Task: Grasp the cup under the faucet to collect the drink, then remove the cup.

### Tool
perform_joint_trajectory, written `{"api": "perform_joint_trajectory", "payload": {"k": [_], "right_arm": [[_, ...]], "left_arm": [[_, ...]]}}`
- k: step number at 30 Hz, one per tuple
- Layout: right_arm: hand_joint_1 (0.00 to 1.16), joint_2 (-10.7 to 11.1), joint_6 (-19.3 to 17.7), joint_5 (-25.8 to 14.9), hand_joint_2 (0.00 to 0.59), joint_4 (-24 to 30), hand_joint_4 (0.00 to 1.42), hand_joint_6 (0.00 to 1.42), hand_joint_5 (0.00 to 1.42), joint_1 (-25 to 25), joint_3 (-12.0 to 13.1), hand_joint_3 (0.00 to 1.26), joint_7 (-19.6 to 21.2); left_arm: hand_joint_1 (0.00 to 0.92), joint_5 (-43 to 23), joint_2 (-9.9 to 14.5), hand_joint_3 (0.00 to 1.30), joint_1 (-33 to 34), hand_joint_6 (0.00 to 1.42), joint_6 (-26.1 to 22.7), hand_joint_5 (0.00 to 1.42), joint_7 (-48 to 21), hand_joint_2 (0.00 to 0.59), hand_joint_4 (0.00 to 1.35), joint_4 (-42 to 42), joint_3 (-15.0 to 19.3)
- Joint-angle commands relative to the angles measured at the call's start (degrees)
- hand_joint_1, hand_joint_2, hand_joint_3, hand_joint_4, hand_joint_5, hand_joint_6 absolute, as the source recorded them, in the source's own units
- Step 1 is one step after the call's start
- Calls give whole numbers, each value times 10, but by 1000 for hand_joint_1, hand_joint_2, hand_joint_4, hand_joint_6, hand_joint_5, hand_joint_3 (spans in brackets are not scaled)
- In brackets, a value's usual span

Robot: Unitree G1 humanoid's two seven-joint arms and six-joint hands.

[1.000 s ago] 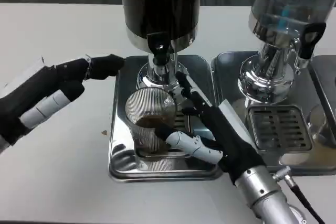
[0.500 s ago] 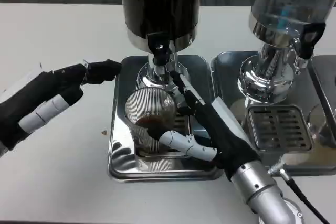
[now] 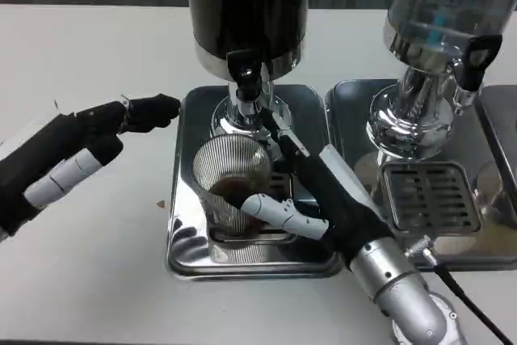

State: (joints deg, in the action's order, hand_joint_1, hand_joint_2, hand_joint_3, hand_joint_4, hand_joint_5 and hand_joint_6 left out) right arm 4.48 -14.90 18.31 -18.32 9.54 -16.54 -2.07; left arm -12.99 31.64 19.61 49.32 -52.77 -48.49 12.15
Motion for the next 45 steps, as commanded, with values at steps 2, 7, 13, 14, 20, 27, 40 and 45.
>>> {"api": "perform_joint_trajectory", "payload": {"k": [2, 7, 13, 14, 20, 27, 40, 45], "right_arm": [[233, -3, -2, 3, 0, -8, 0, 162, 0, 10, -4, 0, 2], [220, -1, 10, 9, 0, -11, 0, 150, 0, 17, -9, 0, -3], [218, -2, 24, 29, 0, -15, 0, 147, 0, 26, -20, 0, 7], [220, -2, 25, 32, 0, -16, 0, 147, 0, 29, -22, 0, 6], [239, -1, 28, 43, 0, -19, 0, 147, 0, 35, -27, 0, 13], [268, 2, 40, 67, 0, -10, 0, 158, 0, 34, -32, 0, 25], [294, 4, 44, 103, 0, -6, 0, 178, 0, 35, -46, 0, 44], [301, 3, 52, 112, 0, -1, 0, 188, 0, 32, -49, 0, 52]], "left_arm": [[0, 4, 8, 280, -11, 190, 7, 214, 8, 113, 225, -3, -2], [0, 3, 8, 284, -12, 191, 6, 215, 10, 115, 226, -2, -3], [0, 2, 9, 293, -15, 191, 5, 215, 12, 120, 239, -2, -1], [0, 2, 10, 294, -15, 191, 5, 215, 12, 121, 239, -2, -1], [0, 1, 11, 304, -18, 191, 5, 221, 15, 127, 258, -2, 2], [0, 0, 14, 316, -19, 191, 3, 230, 18, 138, 272, -1, 3], [0, -2, 16, 327, -19, 191, 0, 231, 18, 140, 284, -2, 4], [0, -3, 17, 330, -19, 191, -1, 236, 18, 141, 287, -2, 5]]}}
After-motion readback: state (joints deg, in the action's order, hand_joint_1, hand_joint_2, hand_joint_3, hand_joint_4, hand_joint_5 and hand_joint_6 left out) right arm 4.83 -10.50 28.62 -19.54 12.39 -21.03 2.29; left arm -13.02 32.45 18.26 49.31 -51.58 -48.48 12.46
